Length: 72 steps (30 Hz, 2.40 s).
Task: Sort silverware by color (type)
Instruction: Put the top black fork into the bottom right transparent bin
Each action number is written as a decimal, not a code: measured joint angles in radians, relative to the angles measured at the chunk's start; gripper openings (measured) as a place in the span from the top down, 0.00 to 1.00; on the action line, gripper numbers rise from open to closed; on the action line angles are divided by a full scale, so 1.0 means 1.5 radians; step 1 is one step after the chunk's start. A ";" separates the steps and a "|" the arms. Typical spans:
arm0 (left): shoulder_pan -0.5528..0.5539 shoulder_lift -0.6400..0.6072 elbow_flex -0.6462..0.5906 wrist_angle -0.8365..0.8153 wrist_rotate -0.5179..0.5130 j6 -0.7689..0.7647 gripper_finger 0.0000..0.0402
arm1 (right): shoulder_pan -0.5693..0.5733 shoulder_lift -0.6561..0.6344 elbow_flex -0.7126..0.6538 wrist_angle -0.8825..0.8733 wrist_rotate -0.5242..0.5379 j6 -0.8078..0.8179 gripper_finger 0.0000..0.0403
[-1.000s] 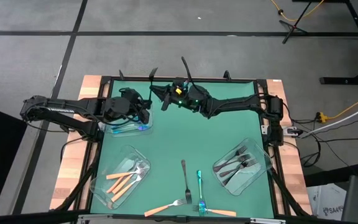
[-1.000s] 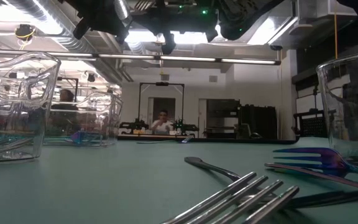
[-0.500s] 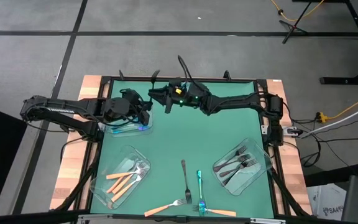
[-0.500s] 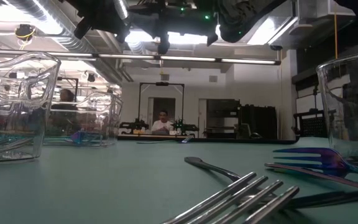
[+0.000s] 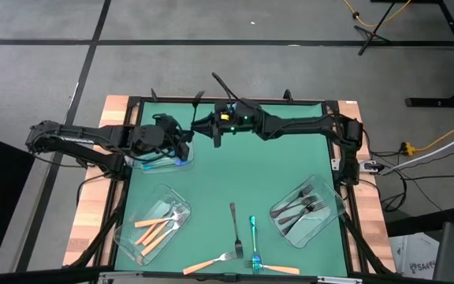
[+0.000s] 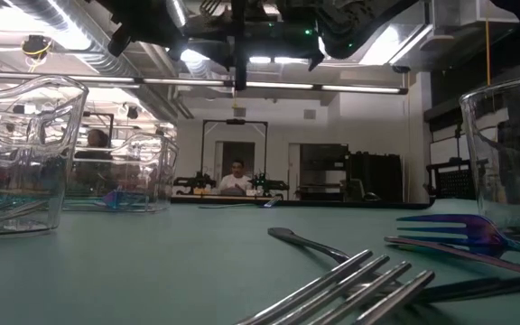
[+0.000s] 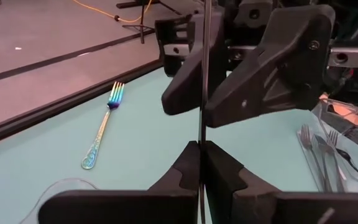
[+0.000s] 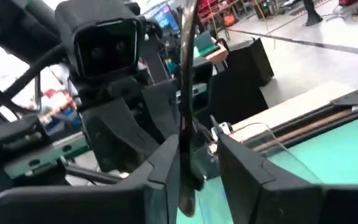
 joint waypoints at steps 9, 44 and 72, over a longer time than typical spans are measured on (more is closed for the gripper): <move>-0.021 0.002 0.000 -0.001 0.001 -0.002 1.00 | -0.006 -0.070 -0.001 -0.199 0.080 -0.175 0.77; -0.044 0.440 0.075 0.562 0.331 -0.066 1.00 | -0.006 -0.473 -0.001 -0.945 0.467 -0.332 0.76; -0.131 0.839 0.543 0.402 0.408 -0.031 1.00 | -0.006 -0.581 0.000 -1.062 0.431 -0.331 0.76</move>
